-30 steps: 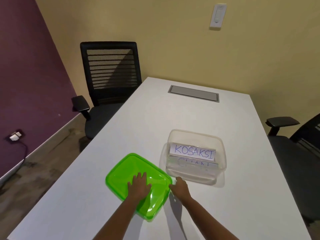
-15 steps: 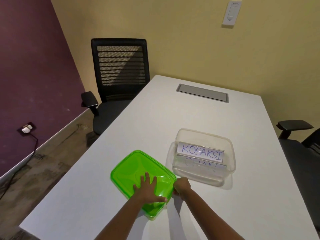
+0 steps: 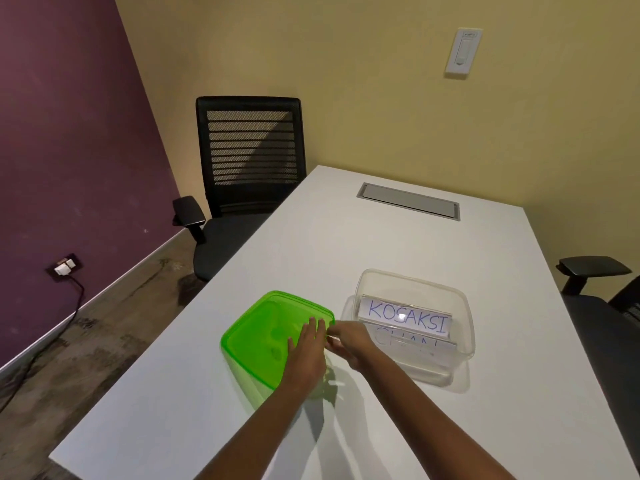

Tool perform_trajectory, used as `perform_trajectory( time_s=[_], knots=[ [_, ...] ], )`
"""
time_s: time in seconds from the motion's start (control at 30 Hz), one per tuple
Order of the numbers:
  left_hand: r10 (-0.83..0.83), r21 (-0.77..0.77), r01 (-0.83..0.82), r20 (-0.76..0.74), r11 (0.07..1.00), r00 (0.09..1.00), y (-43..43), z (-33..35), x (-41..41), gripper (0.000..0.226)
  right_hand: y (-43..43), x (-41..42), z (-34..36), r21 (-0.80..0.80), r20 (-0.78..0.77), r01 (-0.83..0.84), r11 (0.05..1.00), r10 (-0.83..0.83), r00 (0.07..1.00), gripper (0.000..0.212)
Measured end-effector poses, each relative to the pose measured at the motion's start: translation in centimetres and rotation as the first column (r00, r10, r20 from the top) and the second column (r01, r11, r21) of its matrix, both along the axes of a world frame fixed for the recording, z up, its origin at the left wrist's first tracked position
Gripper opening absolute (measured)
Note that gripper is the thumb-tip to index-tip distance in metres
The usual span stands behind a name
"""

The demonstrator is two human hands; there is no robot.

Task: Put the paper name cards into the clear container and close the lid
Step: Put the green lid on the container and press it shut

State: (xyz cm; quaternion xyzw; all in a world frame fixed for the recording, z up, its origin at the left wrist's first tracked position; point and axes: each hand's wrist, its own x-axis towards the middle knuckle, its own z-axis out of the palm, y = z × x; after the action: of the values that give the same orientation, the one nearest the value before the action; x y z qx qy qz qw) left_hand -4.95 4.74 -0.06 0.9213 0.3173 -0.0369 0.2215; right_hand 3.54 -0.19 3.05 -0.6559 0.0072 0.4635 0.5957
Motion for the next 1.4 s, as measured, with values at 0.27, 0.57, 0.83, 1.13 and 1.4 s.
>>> perform_trajectory(
  time_s=[0.27, 0.57, 0.83, 1.13, 1.4],
  knots=[
    [0.218, 0.003, -0.24, 0.408, 0.971, 0.887, 1.8, 6.7, 0.3, 0.056, 1.1, 0.4, 2.9, 0.237, 0.001, 0.056, 0.97, -0.058, 0.998, 0.028],
    [0.176, -0.068, -0.234, 0.859, 0.97, 0.48, 1.1, 14.1, 1.8, 0.03, -2.2, 4.3, 3.7, 0.192, 0.093, 0.177, 0.965, -0.197, 0.976, 0.037],
    [0.537, -0.625, 0.164, 0.754, 0.763, 0.377, 1.8, 15.8, 4.3, 0.022, -7.6, 9.5, 4.0, 0.188, 0.181, 0.4, 0.897, -0.432, 0.884, 0.048],
    [0.66, -0.869, 0.24, 0.487, 0.433, 0.572, 1.9, 12.7, 7.8, 0.032, -13.6, 12.6, 4.2, 0.232, 0.098, 0.427, 0.874, -0.457, 0.884, 0.035],
    [0.681, -0.874, -0.029, 0.357, 0.485, 0.64, 2.0, 8.7, 11.3, 0.032, -15.6, 14.8, 3.2, 0.23, 0.087, 0.585, 0.778, -0.615, 0.784, 0.035]
  ],
)
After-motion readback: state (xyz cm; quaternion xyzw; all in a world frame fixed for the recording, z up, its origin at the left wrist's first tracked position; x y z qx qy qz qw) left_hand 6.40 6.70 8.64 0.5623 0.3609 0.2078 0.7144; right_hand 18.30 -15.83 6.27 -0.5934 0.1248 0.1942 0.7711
